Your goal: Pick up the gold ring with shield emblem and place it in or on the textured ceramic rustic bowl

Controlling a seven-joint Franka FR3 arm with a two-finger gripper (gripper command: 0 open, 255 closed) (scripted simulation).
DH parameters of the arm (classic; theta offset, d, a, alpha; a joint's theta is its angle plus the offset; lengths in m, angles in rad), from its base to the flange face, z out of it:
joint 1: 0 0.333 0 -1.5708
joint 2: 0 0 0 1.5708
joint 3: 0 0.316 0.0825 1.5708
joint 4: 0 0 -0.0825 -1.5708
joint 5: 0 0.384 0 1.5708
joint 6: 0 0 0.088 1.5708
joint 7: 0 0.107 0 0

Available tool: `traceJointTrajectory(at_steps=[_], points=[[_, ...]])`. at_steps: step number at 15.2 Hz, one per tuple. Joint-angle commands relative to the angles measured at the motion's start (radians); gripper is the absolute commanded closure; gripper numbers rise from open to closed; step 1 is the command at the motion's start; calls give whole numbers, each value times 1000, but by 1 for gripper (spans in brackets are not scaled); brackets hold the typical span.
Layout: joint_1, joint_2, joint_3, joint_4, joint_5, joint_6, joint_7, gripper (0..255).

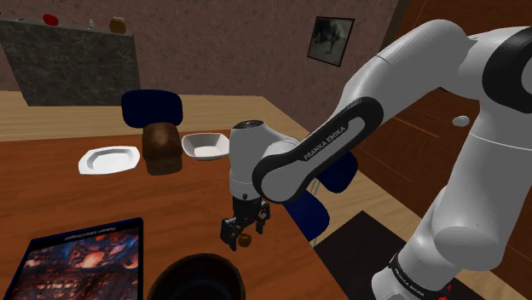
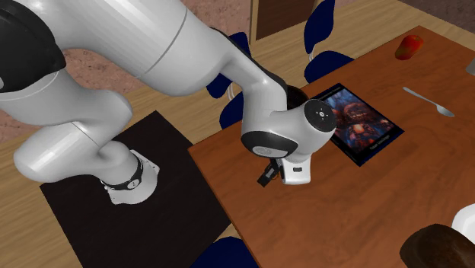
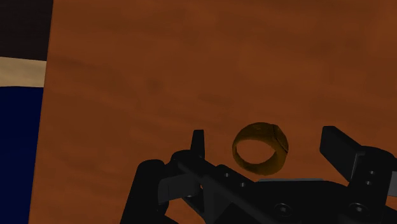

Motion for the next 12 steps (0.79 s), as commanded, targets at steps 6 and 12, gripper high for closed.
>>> traceJointTrajectory(at_steps=[6, 12], points=[[0, 0, 0, 0, 0, 0, 0, 255], [0, 0, 0, 0, 0, 0, 0, 255]])
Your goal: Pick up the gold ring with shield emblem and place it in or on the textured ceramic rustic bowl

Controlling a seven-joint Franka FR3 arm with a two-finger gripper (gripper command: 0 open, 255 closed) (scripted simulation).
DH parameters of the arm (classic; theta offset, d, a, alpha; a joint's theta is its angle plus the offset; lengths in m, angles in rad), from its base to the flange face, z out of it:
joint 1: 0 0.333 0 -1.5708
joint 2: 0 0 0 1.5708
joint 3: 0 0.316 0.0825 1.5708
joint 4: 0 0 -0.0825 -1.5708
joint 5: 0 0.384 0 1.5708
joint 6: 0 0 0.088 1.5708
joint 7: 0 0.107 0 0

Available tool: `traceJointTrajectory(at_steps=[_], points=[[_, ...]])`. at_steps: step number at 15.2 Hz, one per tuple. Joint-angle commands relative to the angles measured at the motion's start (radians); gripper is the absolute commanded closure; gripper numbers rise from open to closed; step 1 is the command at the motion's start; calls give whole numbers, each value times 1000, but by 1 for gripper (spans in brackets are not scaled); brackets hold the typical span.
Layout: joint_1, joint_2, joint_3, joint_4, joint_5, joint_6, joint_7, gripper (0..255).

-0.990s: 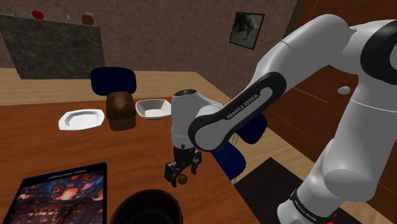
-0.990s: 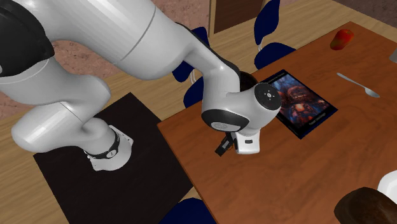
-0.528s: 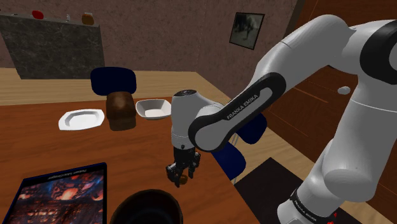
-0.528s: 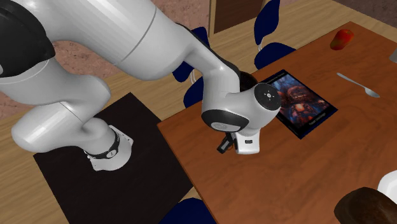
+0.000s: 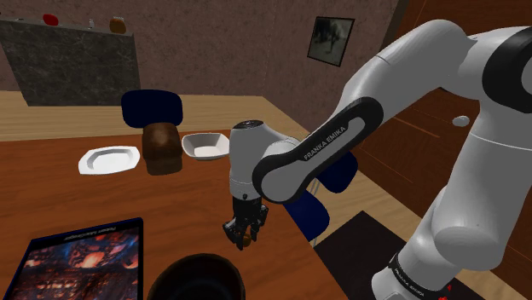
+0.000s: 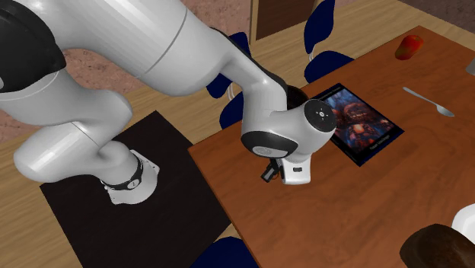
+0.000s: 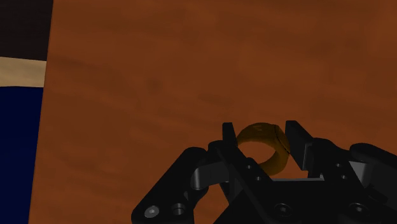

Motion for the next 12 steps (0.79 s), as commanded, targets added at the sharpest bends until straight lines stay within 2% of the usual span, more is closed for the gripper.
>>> traceJointTrajectory(at_steps=[1, 12], points=[[0, 0, 0, 0, 0, 0, 0, 255], [-14, -128, 13, 37, 76, -150, -45, 255]])
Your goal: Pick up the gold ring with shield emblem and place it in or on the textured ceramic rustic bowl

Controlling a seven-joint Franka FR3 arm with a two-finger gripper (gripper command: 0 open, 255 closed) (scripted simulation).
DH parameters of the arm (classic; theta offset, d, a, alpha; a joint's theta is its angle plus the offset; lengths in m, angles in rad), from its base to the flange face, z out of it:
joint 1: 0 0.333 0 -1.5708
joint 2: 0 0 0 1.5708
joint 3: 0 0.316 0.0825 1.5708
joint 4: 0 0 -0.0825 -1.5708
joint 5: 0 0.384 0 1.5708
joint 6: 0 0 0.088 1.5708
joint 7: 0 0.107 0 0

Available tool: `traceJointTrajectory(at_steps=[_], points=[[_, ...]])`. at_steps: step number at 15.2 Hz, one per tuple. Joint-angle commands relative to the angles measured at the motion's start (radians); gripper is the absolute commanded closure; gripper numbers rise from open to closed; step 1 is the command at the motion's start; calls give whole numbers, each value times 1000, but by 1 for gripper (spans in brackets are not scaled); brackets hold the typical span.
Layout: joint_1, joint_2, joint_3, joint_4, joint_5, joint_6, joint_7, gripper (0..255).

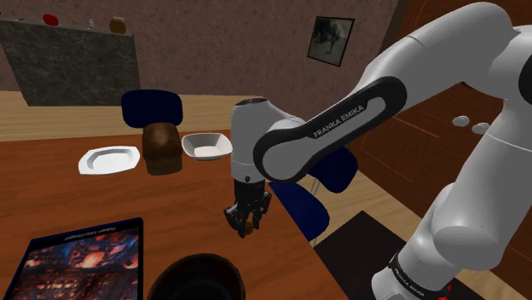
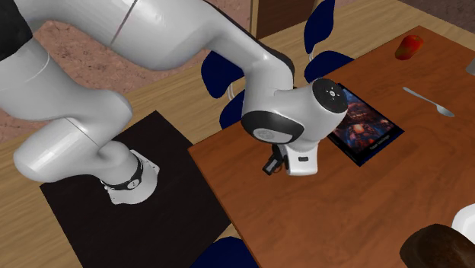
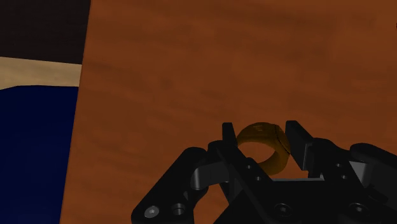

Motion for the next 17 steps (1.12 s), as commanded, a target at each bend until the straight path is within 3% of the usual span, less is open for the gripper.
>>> traceJointTrajectory(at_steps=[1, 17], points=[[-2, -22, 0, 10, 12, -30, -8, 255], [-8, -154, -15, 114, 66, -254, -37, 255]])
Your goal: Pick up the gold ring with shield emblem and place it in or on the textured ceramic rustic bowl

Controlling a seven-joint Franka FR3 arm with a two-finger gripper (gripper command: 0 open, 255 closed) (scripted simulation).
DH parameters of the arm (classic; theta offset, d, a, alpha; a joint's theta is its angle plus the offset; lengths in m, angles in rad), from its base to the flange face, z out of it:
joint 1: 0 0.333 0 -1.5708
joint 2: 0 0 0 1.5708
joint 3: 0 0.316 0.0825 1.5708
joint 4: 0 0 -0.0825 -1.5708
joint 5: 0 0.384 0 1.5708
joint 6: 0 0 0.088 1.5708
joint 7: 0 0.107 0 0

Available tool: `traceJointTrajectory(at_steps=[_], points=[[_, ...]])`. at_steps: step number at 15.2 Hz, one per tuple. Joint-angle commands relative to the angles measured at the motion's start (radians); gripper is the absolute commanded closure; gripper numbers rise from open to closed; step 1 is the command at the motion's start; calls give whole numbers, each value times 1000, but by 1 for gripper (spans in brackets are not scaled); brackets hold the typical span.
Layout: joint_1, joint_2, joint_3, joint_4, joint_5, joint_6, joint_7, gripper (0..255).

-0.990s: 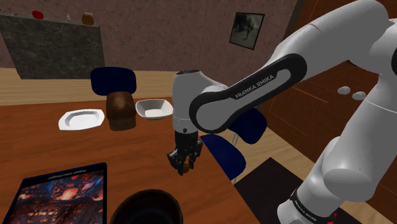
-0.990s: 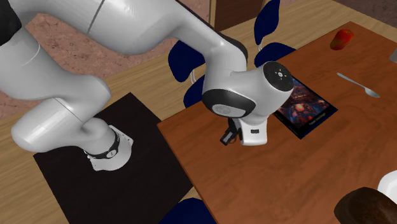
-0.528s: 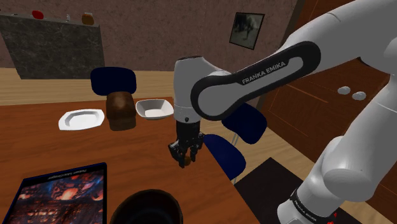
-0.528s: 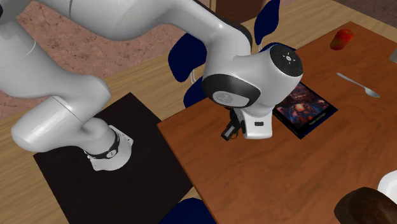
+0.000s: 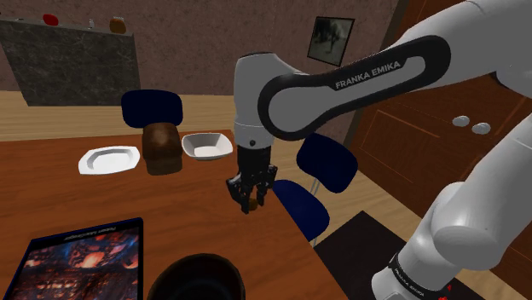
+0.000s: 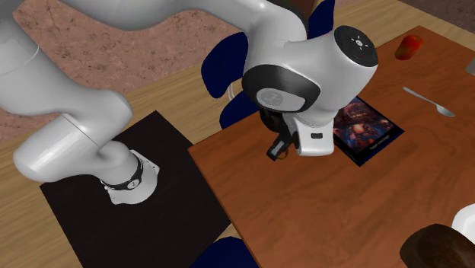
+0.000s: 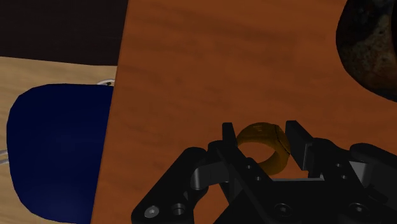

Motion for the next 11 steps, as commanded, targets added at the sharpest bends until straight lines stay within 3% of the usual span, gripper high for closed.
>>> traceJointTrajectory(at_steps=[1, 8, 11], points=[[0, -15, -3, 15, 5, -30, -2, 255], [-3, -50, -13, 79, 14, -126, -5, 255], [29, -26, 33, 105, 19, -118, 74, 255]])
